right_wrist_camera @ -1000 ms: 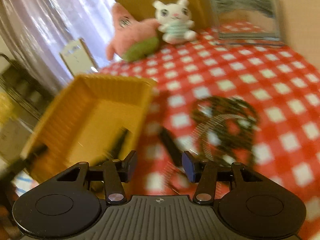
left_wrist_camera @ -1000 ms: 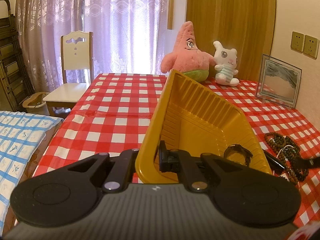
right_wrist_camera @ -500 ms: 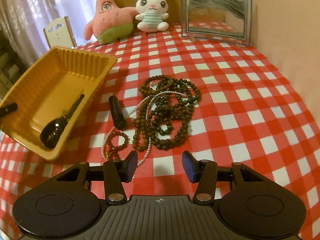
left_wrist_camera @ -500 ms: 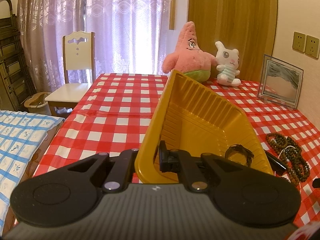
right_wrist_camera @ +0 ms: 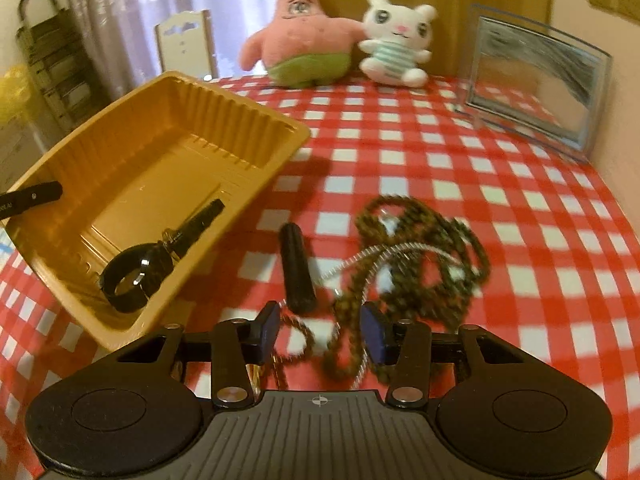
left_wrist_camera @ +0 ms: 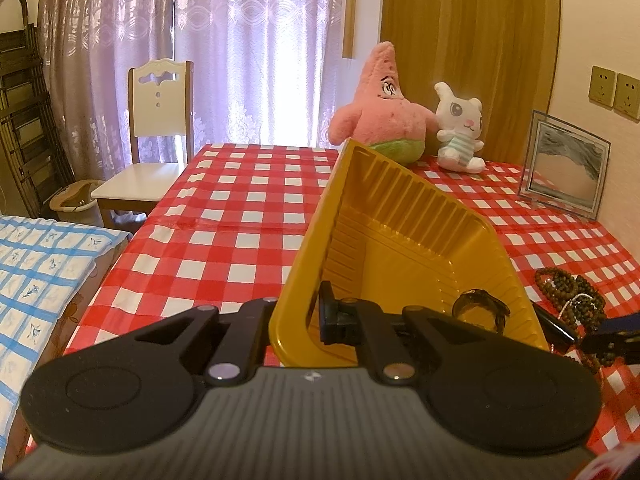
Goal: Organize jewelry
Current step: 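Grasp the black cylindrical item from the pile with the right tool, then carry the black cylindrical item into the tray and release it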
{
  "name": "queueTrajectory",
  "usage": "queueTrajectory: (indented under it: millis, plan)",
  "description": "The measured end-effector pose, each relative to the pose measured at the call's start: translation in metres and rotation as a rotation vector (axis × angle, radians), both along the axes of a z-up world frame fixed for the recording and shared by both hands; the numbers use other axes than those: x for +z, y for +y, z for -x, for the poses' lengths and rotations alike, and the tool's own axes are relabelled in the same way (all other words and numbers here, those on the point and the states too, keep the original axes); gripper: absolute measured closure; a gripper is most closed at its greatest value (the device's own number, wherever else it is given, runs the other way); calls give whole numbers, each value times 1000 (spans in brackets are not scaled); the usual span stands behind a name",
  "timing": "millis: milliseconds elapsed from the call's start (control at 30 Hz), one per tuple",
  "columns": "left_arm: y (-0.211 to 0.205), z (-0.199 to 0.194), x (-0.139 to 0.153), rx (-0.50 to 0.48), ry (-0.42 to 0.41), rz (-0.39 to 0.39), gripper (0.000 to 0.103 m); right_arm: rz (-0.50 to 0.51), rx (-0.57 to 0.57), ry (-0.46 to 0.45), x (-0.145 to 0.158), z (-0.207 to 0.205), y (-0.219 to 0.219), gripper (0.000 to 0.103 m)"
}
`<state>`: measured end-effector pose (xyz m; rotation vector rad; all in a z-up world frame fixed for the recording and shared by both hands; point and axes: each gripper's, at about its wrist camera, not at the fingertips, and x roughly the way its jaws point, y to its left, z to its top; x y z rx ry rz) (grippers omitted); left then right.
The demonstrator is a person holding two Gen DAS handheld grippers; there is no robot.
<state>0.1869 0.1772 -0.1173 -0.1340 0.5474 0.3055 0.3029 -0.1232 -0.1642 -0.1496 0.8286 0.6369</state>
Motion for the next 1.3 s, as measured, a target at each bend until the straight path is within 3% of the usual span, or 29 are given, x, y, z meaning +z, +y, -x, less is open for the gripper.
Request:
queueTrajectory:
  millis: [467, 667, 767, 1067, 1300]
  plan:
    - [2, -5, 1, 10, 4, 6, 95, 99, 82, -11, -21, -25, 41, 82]
    - [2, -6, 0, 10, 5, 6, 95, 98, 90, -24, -21, -26, 43, 83]
    - [2, -6, 0, 10, 5, 5, 95, 41, 52, 10, -19, -29, 36, 83]
    - [2, -6, -1, 9, 3, 5, 95, -255, -155, 208, -2, -40, -7, 83]
    - [3, -7, -3, 5, 0, 8, 95, -404, -185, 244, 27, -29, -18, 83]
